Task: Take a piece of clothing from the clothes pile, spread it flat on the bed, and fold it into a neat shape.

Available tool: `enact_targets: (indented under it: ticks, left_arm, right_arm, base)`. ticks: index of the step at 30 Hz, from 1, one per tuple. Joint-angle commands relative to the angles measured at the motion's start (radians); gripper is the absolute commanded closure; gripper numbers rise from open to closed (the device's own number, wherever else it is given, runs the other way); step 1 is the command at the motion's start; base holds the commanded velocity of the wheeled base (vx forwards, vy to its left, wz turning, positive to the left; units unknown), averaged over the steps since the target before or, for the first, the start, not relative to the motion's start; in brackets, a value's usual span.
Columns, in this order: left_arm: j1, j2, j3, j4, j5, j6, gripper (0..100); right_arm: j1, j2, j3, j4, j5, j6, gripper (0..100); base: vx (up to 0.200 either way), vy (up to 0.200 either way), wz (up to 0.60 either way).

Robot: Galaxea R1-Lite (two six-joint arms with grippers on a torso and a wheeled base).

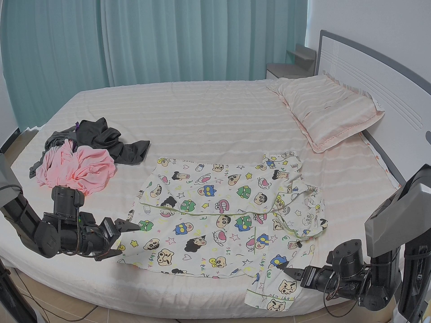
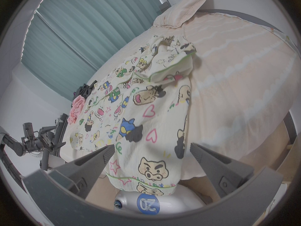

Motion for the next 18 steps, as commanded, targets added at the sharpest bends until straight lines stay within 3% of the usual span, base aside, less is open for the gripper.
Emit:
enact_targets:
  ticks: [1,4,13,18]
  left_arm:
    - [-0.012,0.003,0.009,0.000,0.000,-0.002,0]
    - [-0.012,0.003,0.009,0.000,0.001,-0.003,0]
    - [-0.012,0.003,0.009,0.000,0.000,-0.006,0]
    - [-0.012,0.004,0.009,0.000,0.000,-0.006,0]
  right_arm:
    - [0.015,0.046,0.018,-0.010,-0.005,0.003,0]
    - [0.017,0.044,0.018,-0.004,-0.005,0.005,0]
    - [0.040,0.066,0.018,-0.012,0.000,0.009,0]
    - [0.052,0.095,0.005,-0.013,0.006,0.005,0]
  base:
    - [0.000,0.000,0.00]
    - [0.000,0.000,0.00]
    - [-0.200,0.000,0.00]
    - [0.000,0.000,0.00]
